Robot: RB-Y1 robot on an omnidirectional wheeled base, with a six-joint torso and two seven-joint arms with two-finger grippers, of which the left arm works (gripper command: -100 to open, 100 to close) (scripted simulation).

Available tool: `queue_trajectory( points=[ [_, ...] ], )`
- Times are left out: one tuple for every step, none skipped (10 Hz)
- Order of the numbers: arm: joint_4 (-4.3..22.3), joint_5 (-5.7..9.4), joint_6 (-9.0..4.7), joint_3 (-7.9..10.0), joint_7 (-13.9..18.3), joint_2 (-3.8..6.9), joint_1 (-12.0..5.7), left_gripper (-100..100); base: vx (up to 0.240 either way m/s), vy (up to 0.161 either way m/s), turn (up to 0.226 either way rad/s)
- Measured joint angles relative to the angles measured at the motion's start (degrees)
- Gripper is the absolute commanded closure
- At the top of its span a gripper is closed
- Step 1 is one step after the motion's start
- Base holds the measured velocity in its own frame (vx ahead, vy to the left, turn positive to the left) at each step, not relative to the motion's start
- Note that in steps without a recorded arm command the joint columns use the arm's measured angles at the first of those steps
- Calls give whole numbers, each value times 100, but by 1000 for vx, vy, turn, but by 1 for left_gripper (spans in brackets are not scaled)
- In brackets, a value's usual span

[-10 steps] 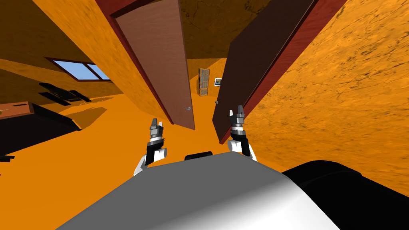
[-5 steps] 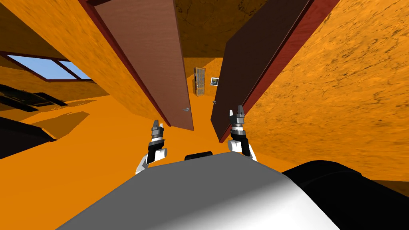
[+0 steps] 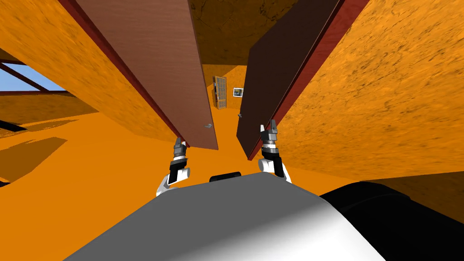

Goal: Push the door open

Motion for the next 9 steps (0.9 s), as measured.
queue_trajectory(
  points=[
    [97,-9,-10,15,2,-5,-39,-100,15,76,-159],
    [240,-19,-51,37,7,-6,-77,-100,26,92,-213],
    [422,-33,-84,70,6,-12,-169,-100,42,104,-204],
    [585,-47,-118,102,15,-12,-226,-100,58,105,-194],
    [759,-60,-148,138,28,-7,-300,-100,40,102,-186],
    [966,-71,-193,179,42,6,-389,-100,15,120,-188],
    [1100,-84,-207,212,59,6,-447,-100,19,120,-194],
    [1219,-98,-196,244,72,3,-510,-100,29,114,-230],
    [1432,-109,-239,283,85,11,-597,-100,20,125,-215]
  ],
)
